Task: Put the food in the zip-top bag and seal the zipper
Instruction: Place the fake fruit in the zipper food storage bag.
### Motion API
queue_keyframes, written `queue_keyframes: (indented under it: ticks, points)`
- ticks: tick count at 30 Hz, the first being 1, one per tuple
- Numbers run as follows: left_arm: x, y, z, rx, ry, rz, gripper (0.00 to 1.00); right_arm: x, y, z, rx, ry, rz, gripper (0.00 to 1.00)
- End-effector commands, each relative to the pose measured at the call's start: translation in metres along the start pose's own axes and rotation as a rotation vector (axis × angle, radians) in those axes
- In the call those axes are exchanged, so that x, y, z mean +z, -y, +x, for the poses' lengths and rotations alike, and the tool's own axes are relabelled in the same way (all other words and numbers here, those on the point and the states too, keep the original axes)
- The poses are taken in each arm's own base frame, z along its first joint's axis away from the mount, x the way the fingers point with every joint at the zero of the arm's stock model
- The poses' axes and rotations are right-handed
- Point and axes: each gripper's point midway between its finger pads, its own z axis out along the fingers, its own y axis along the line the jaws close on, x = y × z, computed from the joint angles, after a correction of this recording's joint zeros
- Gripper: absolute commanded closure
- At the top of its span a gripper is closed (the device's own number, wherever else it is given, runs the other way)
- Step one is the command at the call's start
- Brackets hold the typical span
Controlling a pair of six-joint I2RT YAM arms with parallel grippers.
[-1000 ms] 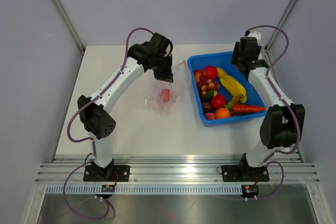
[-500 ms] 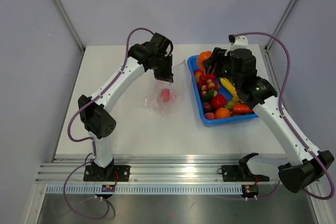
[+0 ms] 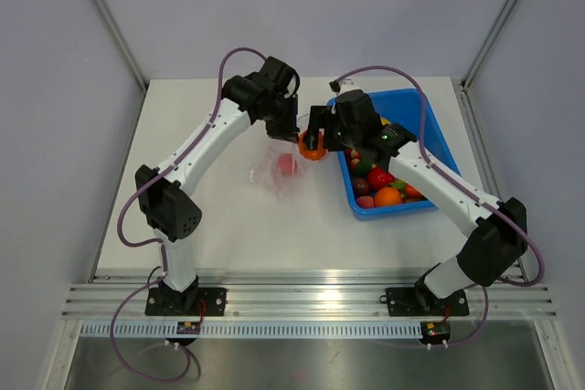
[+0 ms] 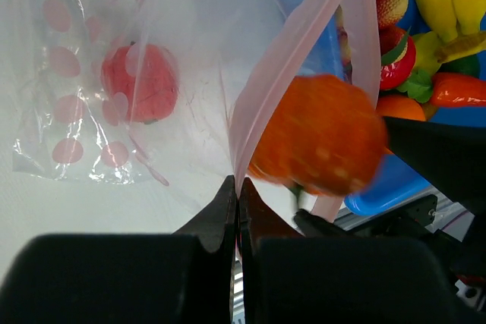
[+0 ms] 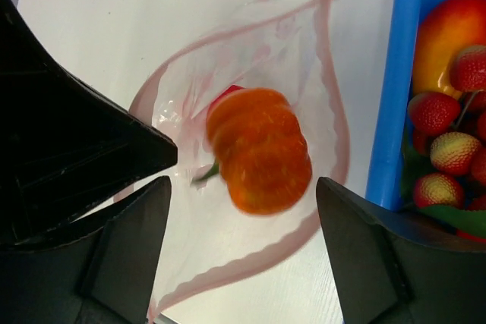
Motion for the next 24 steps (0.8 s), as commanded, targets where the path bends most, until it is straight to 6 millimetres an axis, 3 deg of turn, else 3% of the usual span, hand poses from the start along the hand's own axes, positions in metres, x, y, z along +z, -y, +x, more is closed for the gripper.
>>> queue_keyframes:
  ticks: [1,7,9,12,20,22,24]
  points:
    - [-0.019,0.013,-0.01,0.025,0.069,0.053,1.0,-0.015,-0.017,-0.033,0.005,0.073,-0.021,0.15]
    - [-0.026,0.012,-0.013,0.036,0.086,0.046,1.0,-0.054,-0.004,-0.059,0.014,0.213,0.04,0.15]
    - [-0.03,0.013,-0.015,0.037,0.095,0.048,1.0,-0.056,0.005,-0.053,0.018,0.199,0.069,0.21]
    - [-0.035,0.014,-0.016,0.039,0.109,0.053,1.0,-0.044,0.019,-0.032,0.042,0.128,0.111,0.23]
    - [-0.04,0.011,-0.016,0.037,0.115,0.046,1.0,-0.001,0.019,0.021,0.117,-0.075,0.098,0.21]
    - [-0.042,0.008,-0.017,0.033,0.12,0.042,1.0,0.006,0.022,0.029,0.128,-0.096,0.107,0.26]
    - [-0.046,0.007,-0.018,0.034,0.13,0.043,1.0,0.008,0.019,0.029,0.134,-0.09,0.088,0.42]
